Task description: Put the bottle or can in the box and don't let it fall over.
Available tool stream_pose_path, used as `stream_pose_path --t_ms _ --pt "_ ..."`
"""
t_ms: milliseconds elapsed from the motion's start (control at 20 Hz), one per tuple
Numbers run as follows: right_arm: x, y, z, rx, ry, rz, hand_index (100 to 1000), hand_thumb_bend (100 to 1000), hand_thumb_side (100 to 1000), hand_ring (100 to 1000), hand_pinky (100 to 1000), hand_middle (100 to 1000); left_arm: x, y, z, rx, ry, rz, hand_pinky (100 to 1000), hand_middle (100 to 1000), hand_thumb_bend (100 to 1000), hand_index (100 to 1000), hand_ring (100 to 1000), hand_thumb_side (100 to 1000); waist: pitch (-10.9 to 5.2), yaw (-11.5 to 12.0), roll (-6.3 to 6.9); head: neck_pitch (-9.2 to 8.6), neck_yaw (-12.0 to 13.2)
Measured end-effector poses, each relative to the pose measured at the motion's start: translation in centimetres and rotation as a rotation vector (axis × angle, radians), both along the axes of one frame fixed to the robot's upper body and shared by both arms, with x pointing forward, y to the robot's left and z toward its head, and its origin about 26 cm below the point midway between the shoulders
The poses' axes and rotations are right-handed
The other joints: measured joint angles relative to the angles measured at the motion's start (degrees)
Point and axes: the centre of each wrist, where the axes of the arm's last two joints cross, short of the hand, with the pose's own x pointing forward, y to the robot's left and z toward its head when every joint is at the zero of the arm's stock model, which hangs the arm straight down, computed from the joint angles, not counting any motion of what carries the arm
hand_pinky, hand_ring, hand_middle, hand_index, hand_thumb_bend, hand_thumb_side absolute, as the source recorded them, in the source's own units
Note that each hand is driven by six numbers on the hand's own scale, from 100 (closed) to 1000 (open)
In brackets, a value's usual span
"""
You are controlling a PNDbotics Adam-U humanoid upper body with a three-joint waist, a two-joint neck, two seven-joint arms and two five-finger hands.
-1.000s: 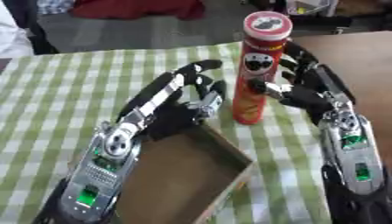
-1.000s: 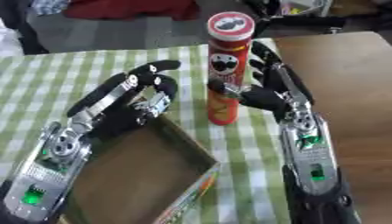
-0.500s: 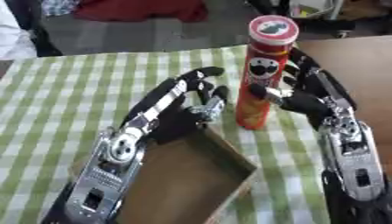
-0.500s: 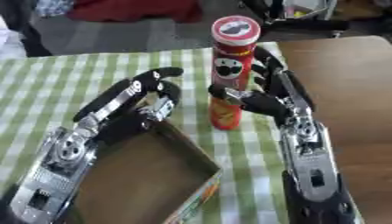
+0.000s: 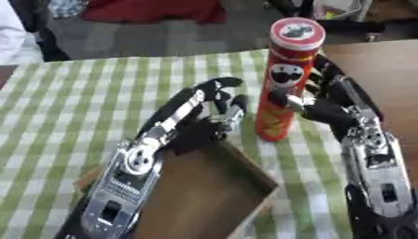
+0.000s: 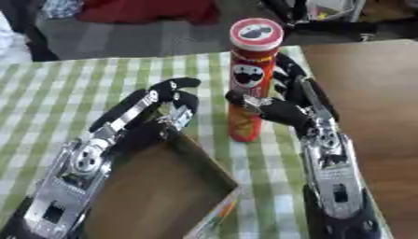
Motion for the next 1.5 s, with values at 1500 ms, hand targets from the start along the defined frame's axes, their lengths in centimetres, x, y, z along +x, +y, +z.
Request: stream_pose_path --t_ms 1500 --pt "2.5 1.5 0.6 -0.034 -0.017 0.027 1000 789 194 1000 1000 1000 2.3 -0.1 -0.5 -0.008 0.058 -0.008 1000 413 100 934 893 822 0.63 0.3 0.33 -0.65 -0.5"
